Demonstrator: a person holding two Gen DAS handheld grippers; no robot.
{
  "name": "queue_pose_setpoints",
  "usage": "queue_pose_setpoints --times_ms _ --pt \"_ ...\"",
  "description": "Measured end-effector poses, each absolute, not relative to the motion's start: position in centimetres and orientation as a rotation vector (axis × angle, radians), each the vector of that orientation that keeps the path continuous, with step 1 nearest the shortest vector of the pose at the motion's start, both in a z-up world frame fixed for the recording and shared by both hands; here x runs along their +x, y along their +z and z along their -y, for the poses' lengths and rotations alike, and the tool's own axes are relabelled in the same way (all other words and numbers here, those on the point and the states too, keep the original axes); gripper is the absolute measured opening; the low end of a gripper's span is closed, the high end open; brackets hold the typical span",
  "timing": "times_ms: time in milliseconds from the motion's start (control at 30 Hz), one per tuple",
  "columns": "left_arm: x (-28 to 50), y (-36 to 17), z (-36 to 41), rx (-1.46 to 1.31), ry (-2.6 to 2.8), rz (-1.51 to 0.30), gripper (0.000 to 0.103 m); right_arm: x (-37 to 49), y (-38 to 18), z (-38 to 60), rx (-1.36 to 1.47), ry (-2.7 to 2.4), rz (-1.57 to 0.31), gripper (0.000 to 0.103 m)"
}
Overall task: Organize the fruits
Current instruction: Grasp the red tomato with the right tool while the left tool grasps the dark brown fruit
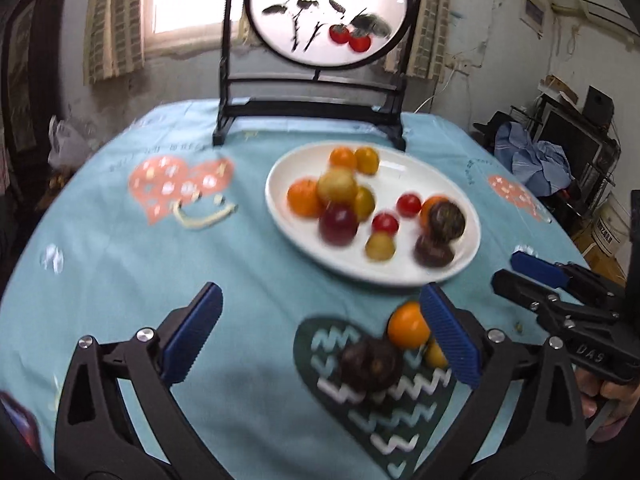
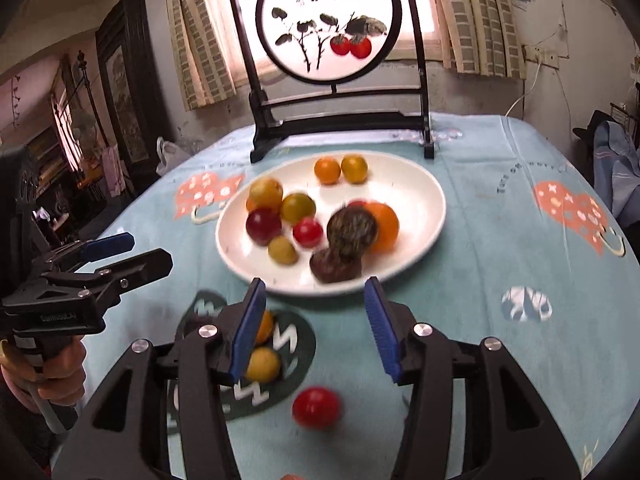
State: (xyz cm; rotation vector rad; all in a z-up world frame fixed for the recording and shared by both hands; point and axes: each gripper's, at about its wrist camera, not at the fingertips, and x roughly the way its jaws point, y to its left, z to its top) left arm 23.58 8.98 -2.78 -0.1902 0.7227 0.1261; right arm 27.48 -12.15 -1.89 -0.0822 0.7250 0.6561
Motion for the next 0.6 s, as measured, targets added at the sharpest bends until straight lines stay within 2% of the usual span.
queue_pose_setpoints --times_ms 100,300,600 --pt "23.2 -4.1 -9.4 -0.209 0.133 -0.784 0.101 26.3 -2.8 11.8 -0.143 0.642 -0.746 0.053" --pt "22.4 -3.3 -9.2 -0.128 0.220 -0.732 0.101 25.2 -3.9 11.8 -0.176 0.655 -0.797 0.053" --pt "22.5 -3.4 -9.5 -0.164 0.200 -0.773 0.101 25.2 -4.7 11.6 -0.194 0.663 -0.847 0.053"
